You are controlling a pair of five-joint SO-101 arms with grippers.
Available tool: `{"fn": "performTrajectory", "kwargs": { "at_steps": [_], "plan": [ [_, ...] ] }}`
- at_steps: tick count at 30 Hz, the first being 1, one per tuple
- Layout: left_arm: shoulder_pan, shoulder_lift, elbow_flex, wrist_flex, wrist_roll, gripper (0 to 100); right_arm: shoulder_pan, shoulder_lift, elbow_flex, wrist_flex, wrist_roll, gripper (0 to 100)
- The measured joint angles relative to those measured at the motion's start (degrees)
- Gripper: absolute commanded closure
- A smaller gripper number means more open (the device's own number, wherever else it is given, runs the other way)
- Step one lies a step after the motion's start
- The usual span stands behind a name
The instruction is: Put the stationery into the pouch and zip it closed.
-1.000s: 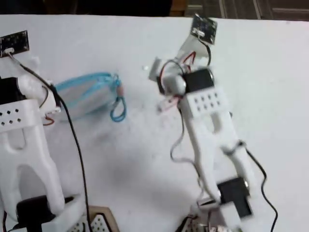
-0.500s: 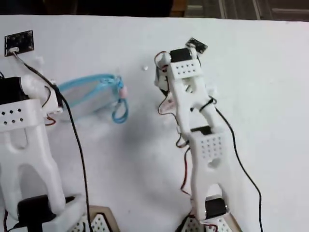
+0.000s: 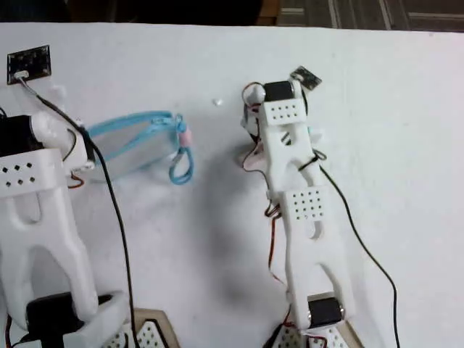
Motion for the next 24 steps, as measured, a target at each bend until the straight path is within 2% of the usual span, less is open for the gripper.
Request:
{"fn": "performTrajectory", "kwargs": {
  "at_steps": [5, 18, 24],
  "plan": [
    [0.00, 0.00, 0.00, 0.00, 0.00, 98, 0.18, 0.00, 0.00, 0.18, 2.20, 98.8],
    [0.00, 0.00, 0.00, 0.00, 0.00, 98, 0.09, -6.59, 0.00, 0.18, 7.38, 98.2],
    [0.00, 0.00, 0.00, 0.00, 0.00, 98, 0.00, -21.19, 4.48, 0.35, 11.43, 98.2]
  ]
}}
